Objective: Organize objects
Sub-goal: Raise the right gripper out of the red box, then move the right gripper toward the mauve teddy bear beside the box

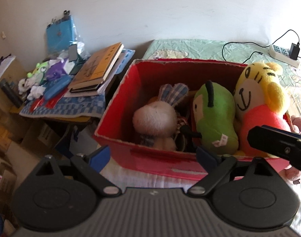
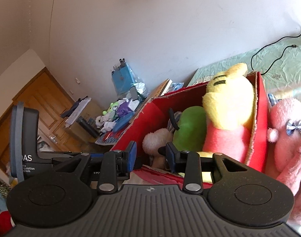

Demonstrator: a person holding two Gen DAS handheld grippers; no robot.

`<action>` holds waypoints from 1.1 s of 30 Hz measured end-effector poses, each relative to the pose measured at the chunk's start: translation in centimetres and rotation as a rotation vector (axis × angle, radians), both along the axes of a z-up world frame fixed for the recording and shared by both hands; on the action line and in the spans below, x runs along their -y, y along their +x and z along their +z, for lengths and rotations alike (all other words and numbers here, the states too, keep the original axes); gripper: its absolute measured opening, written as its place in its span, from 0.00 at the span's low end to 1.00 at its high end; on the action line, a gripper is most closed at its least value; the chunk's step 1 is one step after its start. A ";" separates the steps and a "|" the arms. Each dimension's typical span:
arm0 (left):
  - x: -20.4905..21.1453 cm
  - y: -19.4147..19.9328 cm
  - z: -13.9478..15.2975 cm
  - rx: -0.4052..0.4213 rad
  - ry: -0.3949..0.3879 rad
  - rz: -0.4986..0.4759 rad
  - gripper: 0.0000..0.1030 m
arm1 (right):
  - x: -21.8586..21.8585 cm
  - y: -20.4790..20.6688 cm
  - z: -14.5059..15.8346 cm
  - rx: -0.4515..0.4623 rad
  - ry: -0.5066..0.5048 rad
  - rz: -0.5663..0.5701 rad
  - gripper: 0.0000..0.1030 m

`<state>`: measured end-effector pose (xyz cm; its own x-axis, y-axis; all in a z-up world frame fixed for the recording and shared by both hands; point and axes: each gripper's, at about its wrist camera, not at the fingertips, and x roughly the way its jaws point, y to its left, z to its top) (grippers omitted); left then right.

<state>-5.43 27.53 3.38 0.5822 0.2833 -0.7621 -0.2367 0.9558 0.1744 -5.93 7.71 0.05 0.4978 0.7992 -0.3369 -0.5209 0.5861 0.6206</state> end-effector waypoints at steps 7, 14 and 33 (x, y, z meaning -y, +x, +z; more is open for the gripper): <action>2.5 -0.9 -1.3 -0.044 0.003 0.050 0.91 | 2.1 -0.3 -0.4 -0.012 0.025 0.082 0.35; 5.1 -1.2 -2.7 -0.093 -0.003 0.060 0.91 | 4.2 -0.6 -0.8 -0.027 0.033 0.137 0.35; 12.9 -0.1 -6.1 -0.201 -0.026 -0.030 0.91 | 13.2 0.1 -3.3 -0.130 0.030 0.041 0.35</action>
